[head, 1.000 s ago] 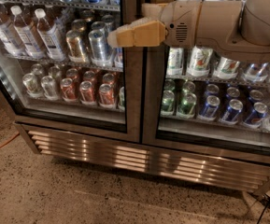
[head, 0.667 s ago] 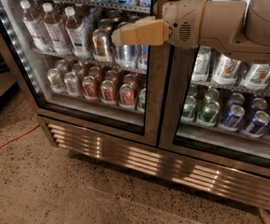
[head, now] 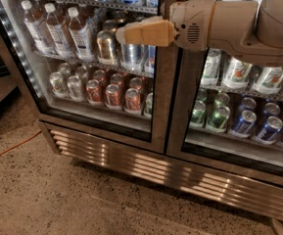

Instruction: Open left fridge door

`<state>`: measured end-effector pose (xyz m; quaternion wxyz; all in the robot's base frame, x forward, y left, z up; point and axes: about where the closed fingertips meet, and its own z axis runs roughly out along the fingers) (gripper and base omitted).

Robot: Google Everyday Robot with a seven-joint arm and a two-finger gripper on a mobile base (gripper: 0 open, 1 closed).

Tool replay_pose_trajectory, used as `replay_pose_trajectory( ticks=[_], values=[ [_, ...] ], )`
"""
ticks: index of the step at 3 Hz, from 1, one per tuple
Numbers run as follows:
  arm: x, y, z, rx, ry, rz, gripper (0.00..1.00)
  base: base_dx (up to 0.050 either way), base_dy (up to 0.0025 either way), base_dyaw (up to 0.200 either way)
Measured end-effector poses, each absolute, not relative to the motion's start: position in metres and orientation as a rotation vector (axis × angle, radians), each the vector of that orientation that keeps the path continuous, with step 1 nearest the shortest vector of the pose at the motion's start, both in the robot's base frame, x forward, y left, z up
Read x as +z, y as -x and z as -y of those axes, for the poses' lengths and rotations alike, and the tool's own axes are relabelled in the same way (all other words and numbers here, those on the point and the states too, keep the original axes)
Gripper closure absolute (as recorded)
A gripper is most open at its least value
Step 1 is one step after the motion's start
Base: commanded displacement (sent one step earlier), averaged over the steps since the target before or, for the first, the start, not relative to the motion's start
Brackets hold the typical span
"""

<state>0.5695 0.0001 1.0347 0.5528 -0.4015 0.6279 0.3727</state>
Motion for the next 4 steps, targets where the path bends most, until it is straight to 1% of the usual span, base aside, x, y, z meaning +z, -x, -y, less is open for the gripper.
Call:
replay_pose_trajectory(
  ticks=[3, 4],
  values=[
    [1.0347, -0.5694, -0.0002, 0.881, 0.949, -1.484, 0.89, 0.000, 0.00000, 0.000],
    [1.0347, -0.5694, -0.0003, 0.881, 0.949, -1.484, 1.00, 0.000, 0.00000, 0.000]
  ],
)
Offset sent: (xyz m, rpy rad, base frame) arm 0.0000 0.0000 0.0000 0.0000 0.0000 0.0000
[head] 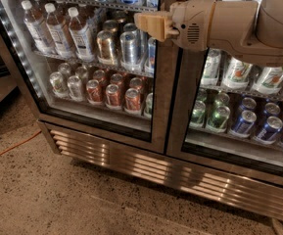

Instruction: Open left fridge door

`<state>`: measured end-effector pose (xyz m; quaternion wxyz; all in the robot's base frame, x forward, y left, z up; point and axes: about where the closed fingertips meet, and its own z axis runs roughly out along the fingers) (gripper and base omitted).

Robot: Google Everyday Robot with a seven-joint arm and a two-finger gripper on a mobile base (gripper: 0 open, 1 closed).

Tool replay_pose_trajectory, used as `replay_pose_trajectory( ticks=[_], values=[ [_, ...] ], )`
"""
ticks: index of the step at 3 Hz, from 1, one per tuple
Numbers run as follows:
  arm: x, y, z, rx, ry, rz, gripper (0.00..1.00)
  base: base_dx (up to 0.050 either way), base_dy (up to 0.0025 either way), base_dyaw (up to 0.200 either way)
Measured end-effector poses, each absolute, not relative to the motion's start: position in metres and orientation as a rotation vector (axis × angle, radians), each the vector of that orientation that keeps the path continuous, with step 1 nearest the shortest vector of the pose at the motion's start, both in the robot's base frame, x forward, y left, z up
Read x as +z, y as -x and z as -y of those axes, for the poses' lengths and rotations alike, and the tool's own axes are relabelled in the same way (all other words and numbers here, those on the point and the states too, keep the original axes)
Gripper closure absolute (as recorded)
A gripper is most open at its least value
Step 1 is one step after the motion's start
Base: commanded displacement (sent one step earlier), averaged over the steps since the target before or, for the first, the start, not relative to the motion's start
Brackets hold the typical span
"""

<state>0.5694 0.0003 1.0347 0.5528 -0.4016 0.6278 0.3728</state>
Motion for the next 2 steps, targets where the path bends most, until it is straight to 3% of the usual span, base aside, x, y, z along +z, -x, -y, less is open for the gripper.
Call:
replay_pose_trajectory(
  ticks=[2],
  values=[
    [1.0347, -0.5694, -0.0003, 0.881, 0.949, -1.484, 1.00, -0.048, 0.00002, 0.000]
  ],
)
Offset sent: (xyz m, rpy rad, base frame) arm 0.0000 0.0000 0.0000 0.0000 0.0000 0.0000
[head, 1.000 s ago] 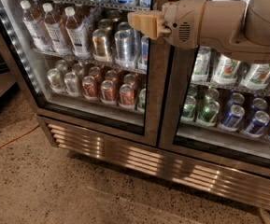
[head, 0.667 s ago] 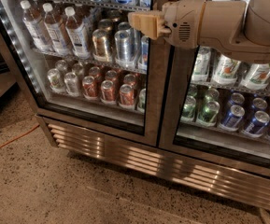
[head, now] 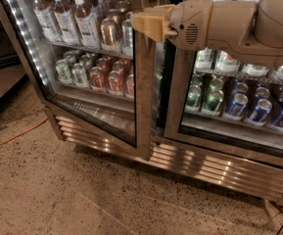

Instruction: Open left fridge door

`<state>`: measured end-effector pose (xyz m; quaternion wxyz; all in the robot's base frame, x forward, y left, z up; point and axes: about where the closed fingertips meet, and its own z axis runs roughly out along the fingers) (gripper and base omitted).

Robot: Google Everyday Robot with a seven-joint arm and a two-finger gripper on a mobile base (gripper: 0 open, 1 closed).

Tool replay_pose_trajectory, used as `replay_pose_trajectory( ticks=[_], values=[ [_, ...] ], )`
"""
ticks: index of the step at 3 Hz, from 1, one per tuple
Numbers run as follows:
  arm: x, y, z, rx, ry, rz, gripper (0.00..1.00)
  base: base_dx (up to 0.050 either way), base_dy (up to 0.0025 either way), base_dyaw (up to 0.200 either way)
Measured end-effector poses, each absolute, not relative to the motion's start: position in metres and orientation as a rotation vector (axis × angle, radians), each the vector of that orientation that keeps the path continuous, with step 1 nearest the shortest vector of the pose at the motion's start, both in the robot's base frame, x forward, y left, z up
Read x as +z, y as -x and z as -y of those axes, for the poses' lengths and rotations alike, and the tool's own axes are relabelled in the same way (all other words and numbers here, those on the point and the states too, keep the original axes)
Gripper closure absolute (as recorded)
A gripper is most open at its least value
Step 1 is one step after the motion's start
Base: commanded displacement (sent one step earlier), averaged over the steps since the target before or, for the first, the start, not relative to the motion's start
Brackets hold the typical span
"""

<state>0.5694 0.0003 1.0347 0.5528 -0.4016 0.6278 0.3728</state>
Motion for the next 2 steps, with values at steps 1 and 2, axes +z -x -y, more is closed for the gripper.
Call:
replay_pose_trajectory(
  ticks=[1, 2],
  values=[
    [1.0347, -0.5694, -0.0003, 0.881, 0.949, -1.484, 1.00, -0.049, 0.00000, 0.000],
    [1.0347, -0.5694, -0.0003, 0.881, 0.949, -1.484, 1.00, -0.048, -0.00004, 0.000]
  ],
)
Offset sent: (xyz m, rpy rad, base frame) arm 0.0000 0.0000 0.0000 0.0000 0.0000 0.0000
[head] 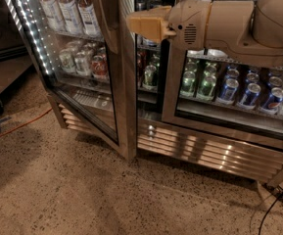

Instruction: Open left fridge door

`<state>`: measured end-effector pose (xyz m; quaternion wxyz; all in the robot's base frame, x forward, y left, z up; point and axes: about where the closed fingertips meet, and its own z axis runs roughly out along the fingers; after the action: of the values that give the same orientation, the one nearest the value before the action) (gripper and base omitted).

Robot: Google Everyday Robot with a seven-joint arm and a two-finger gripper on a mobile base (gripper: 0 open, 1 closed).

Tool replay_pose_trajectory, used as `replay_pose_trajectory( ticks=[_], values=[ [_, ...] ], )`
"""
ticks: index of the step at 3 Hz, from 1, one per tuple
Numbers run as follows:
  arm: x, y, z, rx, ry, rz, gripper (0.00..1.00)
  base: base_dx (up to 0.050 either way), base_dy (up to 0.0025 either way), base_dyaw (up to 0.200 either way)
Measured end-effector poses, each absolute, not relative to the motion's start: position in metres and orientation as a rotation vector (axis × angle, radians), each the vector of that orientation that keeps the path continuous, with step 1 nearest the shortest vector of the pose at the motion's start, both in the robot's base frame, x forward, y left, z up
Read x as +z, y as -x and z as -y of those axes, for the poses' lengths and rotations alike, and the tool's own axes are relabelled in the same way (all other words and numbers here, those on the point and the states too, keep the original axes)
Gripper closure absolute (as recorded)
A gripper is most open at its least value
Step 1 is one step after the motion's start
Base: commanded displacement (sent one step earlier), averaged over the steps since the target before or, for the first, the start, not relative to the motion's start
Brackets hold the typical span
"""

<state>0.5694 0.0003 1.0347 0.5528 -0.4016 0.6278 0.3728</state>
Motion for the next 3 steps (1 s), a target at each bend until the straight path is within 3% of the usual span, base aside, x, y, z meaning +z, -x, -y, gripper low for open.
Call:
replay_pose_trajectory(
  ticks=[1, 3],
  values=[
    [1.0347, -0.5694, -0.0003, 0.881, 0.949, -1.484, 1.00, 0.044, 0.00202, 0.092],
    [1.0347, -0.5694, -0.0003, 0.881, 0.949, -1.484, 1.00, 0.000, 0.00006, -0.198]
  ],
)
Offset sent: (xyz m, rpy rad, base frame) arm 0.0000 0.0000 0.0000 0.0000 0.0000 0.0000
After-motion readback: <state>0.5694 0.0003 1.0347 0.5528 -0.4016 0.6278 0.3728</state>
